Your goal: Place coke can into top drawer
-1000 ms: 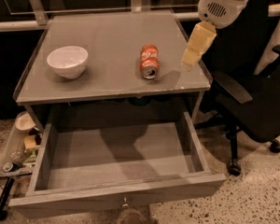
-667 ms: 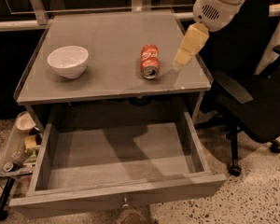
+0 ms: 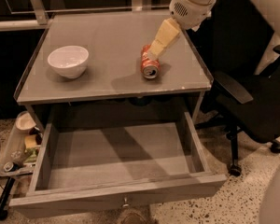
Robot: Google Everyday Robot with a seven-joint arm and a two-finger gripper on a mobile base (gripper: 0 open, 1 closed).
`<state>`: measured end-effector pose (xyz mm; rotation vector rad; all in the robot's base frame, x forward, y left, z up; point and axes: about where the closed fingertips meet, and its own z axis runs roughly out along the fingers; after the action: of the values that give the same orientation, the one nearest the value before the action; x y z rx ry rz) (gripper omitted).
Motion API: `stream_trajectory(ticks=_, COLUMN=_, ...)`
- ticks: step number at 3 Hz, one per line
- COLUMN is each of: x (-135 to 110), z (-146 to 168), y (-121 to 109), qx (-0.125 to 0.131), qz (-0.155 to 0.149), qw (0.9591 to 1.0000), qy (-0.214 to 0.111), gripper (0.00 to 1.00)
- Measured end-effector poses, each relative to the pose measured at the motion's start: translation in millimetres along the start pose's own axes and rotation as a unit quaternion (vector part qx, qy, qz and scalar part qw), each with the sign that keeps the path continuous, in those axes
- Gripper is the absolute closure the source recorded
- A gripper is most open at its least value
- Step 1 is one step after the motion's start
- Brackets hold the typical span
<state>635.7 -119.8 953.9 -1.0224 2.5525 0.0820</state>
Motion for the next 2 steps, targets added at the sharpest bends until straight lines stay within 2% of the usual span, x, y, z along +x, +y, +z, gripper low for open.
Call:
stream_trajectory(ticks=1, x=-12.3, z=14.3, y=-4.4, qx=-0.002, qz=0.024, qw=0.9997, qy=-0.001, gripper=0.0)
stream_trajectory(ticks=2, x=-14.4, z=18.5, y=-3.4, qx=-0.002, qz=0.019, qw=0.9998, qy=-0.001, gripper=0.0)
